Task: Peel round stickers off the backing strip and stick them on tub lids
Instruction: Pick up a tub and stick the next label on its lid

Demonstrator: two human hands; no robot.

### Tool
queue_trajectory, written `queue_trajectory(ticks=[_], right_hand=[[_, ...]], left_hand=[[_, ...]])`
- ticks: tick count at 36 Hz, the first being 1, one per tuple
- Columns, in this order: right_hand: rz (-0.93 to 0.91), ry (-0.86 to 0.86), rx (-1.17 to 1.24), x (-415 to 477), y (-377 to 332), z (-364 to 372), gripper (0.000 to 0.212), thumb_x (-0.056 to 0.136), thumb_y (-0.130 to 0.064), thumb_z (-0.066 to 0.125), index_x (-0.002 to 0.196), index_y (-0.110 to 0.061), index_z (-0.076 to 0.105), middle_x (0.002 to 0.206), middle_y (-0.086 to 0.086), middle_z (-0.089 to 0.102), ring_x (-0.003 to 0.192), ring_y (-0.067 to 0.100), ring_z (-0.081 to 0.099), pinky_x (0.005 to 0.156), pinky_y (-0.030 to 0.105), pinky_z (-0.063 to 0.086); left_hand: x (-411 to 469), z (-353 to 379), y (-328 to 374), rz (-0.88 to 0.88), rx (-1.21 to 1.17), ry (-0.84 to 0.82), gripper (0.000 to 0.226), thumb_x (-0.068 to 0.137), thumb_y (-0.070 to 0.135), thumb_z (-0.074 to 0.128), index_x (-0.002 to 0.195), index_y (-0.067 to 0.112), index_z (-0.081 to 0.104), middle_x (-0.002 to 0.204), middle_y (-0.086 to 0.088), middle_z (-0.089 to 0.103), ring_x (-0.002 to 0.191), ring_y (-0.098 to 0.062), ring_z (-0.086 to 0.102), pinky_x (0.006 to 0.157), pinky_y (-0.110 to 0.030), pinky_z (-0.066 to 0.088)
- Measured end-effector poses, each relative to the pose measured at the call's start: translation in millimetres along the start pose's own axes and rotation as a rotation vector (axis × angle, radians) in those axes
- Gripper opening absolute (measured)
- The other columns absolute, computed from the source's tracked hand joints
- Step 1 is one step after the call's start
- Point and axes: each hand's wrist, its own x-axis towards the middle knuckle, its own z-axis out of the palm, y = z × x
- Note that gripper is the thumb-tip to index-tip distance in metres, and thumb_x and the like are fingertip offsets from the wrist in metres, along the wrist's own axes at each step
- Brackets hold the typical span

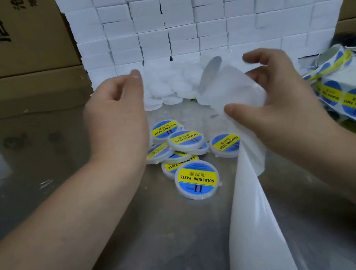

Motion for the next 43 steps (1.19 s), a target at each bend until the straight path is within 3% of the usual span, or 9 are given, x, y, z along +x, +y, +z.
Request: queue_trajectory(ticks=[3,10,13,20,24,30,35,38,43], right_hand=[[0.001,0.026,-0.036,0.6,2.5,-1.3,0.055,0.076,-0.017,0.065,0.119,-0.036,0.037,0.089,-0.015,0.057,0.074,-0.005,0.056,0.061,0.007,0.04],[-0.09,-0.119,0.008,-5.2,-4.0,2.6,0.054,0.078,-0.009,0.066,0.101,-0.05,0.04,0.086,-0.012,0.061,0.08,0.005,0.061,0.079,0.028,0.049],[-0.118,-0.149,0.01,-5.8,-5.4,1.2,0.057,0.078,-0.008,0.067,0.102,-0.053,0.041,0.088,-0.012,0.061,0.087,0.005,0.06,0.083,0.028,0.049],[-0.137,-0.14,0.007,-6.3,-5.1,1.1,0.047,0.071,-0.023,0.059,0.101,-0.056,0.043,0.094,-0.041,0.054,0.091,-0.008,0.054,0.083,0.013,0.042],[-0.156,-0.146,0.03,-7.8,-6.9,2.4,0.042,0.076,-0.012,0.065,0.093,-0.049,0.053,0.087,-0.039,0.057,0.086,-0.016,0.053,0.078,0.004,0.038],[0.135,-0.134,0.388,-9.5,-14.8,2.0,0.014,0.074,-0.02,0.063,0.064,-0.021,0.073,0.069,-0.013,0.07,0.062,-0.006,0.058,0.054,0.006,0.041],[0.297,-0.152,0.377,-1.7,-8.1,0.2,0.039,0.082,-0.046,0.052,0.062,-0.022,0.075,0.072,0.001,0.073,0.067,0.014,0.062,0.07,0.027,0.046],[0.352,-0.131,0.384,1.8,-8.0,0.0,0.043,0.073,-0.054,0.048,0.059,-0.022,0.074,0.069,0.002,0.072,0.062,0.013,0.063,0.062,0.023,0.045],[0.339,-0.077,0.48,2.8,-10.0,-1.1,0.023,0.077,-0.029,0.065,0.056,-0.022,0.073,0.058,-0.006,0.068,0.057,0.008,0.062,0.058,0.019,0.046]], left_hand=[[-9.1,3.7,0.0,0.025,0.077,-0.159,0.02,0.085,0.04,0.059,0.066,0.031,0.06,0.058,0.022,0.057,0.058,0.008,0.049,0.053,-0.003,0.036],[-20.5,10.4,-3.9,0.035,0.235,-0.416,0.016,0.077,0.039,0.066,0.091,0.033,0.061,0.096,0.014,0.061,0.089,0.005,0.054,0.075,-0.009,0.04],[-20.7,9.9,-2.7,0.08,0.245,-0.399,0.008,0.078,0.034,0.066,0.08,0.037,0.059,0.095,0.01,0.062,0.088,-0.002,0.056,0.077,-0.015,0.043],[-9.1,6.9,-5.4,0.012,0.082,-0.194,0.022,0.085,0.021,0.058,0.064,0.028,0.06,0.052,0.017,0.052,0.051,0.002,0.044,0.046,-0.008,0.035],[-1.9,4.8,-6.7,-0.042,0.036,-0.095,0.023,0.084,0.02,0.055,0.061,0.024,0.057,0.063,0.005,0.05,0.057,-0.004,0.04,0.042,-0.012,0.031],[-11.7,3.6,1.1,0.223,0.177,-0.12,0.023,0.085,0.025,0.059,0.067,0.039,0.053,0.074,0.015,0.052,0.066,0.006,0.048,0.062,-0.008,0.035],[-20.3,1.9,4.8,0.453,0.304,-0.219,0.003,0.08,0.031,0.058,0.083,0.032,0.058,0.087,0.014,0.049,0.085,0.004,0.047,0.074,-0.002,0.032],[-19.7,0.6,4.3,0.511,0.354,-0.232,0.019,0.079,0.032,0.06,0.091,0.019,0.067,0.094,0.009,0.049,0.088,0.0,0.047,0.075,-0.005,0.032],[-19.1,-0.9,5.9,0.541,0.411,-0.247,0.029,0.075,0.036,0.062,0.095,0.016,0.068,0.098,0.01,0.048,0.093,-0.005,0.049,0.083,-0.022,0.038]])
